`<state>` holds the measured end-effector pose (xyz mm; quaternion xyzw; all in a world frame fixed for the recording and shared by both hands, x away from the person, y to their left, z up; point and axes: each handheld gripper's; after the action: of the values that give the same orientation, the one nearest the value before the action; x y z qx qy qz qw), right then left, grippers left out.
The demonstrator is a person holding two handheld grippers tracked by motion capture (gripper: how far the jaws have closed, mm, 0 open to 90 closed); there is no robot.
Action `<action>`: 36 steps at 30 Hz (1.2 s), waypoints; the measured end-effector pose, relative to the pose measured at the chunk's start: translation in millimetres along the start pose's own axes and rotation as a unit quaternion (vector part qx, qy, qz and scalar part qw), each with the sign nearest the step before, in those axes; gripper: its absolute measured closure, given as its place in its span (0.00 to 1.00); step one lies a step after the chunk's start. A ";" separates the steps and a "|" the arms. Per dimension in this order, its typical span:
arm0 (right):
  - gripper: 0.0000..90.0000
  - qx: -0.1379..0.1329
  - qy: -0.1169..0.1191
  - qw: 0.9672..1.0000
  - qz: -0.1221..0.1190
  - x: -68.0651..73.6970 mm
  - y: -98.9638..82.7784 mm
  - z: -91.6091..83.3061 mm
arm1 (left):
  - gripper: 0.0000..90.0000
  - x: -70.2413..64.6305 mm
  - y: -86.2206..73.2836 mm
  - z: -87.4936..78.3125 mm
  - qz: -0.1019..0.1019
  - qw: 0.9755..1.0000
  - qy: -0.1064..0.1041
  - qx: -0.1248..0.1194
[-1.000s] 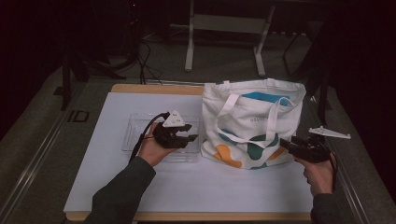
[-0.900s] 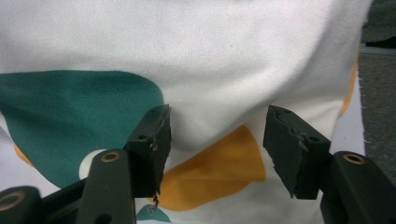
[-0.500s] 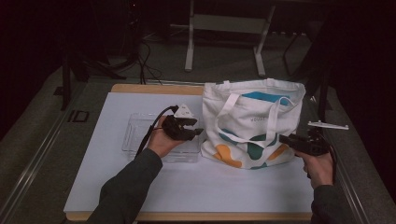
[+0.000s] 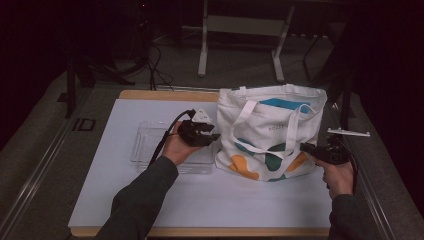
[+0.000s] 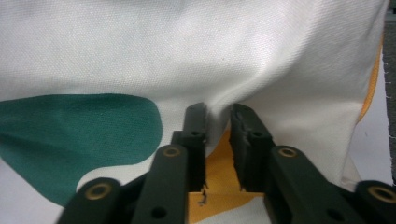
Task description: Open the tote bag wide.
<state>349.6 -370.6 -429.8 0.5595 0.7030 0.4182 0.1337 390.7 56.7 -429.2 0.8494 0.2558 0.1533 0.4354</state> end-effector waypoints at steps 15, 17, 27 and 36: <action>0.99 -0.002 -0.010 1.000 -0.026 5.0 -1.1 -2.2 | 0.74 1.6 14.3 7.0 -0.001 1.000 0.013 -0.009; 1.00 -0.003 -0.010 1.000 -0.028 5.0 -1.4 -3.4 | 0.80 0.5 15.8 7.0 0.004 1.000 0.014 -0.011; 1.00 -0.023 -0.013 0.999 -0.043 5.9 -8.5 -16.0 | 0.98 -10.7 22.7 -3.0 0.032 0.999 0.022 -0.009; 1.00 -0.057 -0.003 0.997 -0.052 8.6 -21.8 -39.9 | 0.98 -19.0 25.4 -21.6 0.040 0.998 0.006 -0.038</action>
<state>305.8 -380.9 -418.9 0.5147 0.7061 0.4481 0.1892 372.3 47.8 -396.8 0.8409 0.2184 0.1851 0.4593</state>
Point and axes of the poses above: each handheld gripper's, and its own axes: z roughly forward along the jaws, y roughly out of its top, x roughly to its left, and after that the axes turned 2 degrees about -x, right-handed
